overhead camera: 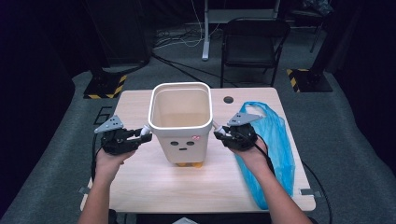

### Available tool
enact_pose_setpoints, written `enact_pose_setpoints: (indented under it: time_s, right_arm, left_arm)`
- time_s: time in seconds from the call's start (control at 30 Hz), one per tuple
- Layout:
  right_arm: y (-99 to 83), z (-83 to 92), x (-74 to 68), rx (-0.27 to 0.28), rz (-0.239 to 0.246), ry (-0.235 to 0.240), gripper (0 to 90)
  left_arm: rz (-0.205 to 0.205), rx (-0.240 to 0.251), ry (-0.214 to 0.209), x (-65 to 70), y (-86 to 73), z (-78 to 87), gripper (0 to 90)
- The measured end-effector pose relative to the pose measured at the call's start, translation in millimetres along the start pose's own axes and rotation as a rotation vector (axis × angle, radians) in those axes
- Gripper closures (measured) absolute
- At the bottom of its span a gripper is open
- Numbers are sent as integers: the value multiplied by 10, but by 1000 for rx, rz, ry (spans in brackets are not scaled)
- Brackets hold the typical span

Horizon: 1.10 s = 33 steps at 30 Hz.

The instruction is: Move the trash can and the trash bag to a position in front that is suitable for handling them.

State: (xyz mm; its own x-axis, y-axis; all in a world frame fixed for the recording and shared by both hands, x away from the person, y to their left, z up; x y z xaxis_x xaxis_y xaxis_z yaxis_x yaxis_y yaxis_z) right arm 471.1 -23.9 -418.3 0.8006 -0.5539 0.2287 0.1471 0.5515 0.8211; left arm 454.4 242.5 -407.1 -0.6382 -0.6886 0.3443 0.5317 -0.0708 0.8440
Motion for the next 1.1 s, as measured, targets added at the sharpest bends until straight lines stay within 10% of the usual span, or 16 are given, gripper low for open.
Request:
enact_pose_setpoints:
  time_s: [1.1]
  right_arm:
    - [-230, 679, -268, 34, -6, -17, 661]
  left_arm:
    - [-95, -85, -44, 606, -165, 32, 606]
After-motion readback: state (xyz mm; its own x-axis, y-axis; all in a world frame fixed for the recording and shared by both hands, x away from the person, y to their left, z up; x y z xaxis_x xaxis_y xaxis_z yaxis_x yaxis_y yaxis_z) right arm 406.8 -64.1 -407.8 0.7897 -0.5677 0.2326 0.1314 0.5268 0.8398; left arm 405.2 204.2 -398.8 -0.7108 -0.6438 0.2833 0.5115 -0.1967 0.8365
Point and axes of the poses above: each handheld gripper's, and its own axes: z roughly backward along the jaws, y roughly out of its top, x roughly to its right, the point moved 10 cm from there along -z, roughly forward along the jaws, and after that the axes turned 14 degrees about z, right-handed, at the moved point
